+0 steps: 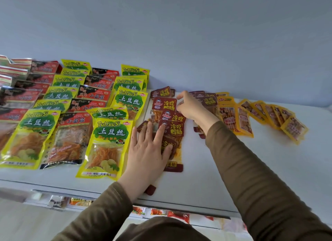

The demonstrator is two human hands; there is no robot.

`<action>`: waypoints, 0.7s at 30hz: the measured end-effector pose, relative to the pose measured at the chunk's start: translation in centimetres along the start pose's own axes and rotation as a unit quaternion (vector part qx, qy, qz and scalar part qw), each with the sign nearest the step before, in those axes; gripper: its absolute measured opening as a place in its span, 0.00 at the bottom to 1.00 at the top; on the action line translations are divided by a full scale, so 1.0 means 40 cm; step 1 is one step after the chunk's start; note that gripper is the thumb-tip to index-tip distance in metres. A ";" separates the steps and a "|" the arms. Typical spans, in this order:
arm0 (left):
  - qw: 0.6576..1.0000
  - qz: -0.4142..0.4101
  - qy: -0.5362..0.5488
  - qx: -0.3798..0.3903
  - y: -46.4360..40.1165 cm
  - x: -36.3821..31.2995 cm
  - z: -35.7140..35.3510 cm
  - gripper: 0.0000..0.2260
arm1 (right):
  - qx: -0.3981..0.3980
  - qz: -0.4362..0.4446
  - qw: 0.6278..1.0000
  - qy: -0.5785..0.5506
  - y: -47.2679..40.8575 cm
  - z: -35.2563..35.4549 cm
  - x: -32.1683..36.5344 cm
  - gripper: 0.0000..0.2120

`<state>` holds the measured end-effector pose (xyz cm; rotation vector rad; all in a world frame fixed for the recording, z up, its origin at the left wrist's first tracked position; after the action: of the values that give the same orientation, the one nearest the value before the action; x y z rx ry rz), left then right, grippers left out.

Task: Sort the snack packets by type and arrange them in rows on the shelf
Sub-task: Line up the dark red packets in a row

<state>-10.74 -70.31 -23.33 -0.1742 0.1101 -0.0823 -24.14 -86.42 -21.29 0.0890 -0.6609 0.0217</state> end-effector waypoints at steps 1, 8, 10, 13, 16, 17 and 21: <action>1.000 0.002 0.001 0.001 0.004 -0.001 -0.001 0.32 | 0.001 0.002 0.999 -0.045 -0.002 -0.005 -0.003 0.15; 1.000 0.006 0.023 0.007 0.020 0.000 -0.009 0.33 | -0.064 0.108 0.986 -0.111 -0.008 0.054 0.061 0.09; 0.999 0.006 0.035 0.022 0.025 0.000 -0.017 0.33 | -0.067 0.112 0.989 -0.065 -0.019 0.061 0.064 0.10; 0.997 0.009 0.059 0.038 0.027 0.002 -0.019 0.34 | -0.063 0.092 0.994 -0.002 -0.027 0.051 0.044 0.11; 0.995 0.005 0.081 0.054 0.021 0.001 -0.003 0.32 | -0.073 0.084 0.994 0.015 -0.027 0.045 0.033 0.11; 0.994 0.006 0.094 0.059 0.013 0.003 0.008 0.31 | -0.073 0.082 0.994 0.013 -0.028 0.044 0.031 0.11; 0.993 0.005 0.121 -0.009 -0.107 0.037 0.092 0.22 | -0.054 0.067 0.996 -0.006 -0.037 0.043 0.028 0.12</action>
<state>-9.16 -74.02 -19.14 -0.1809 0.3535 -0.0925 -24.24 -88.07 -19.37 -0.0591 -0.6789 0.1140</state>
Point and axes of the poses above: each hand's wrist, its own y-axis away from the middle knuckle, its own z-axis out of the back of the hand, x = y × z, the point moved 8 cm from there along -y, towards the middle knuckle, and after that the axes turned 5 degrees about -x, right-handed, at the moved point
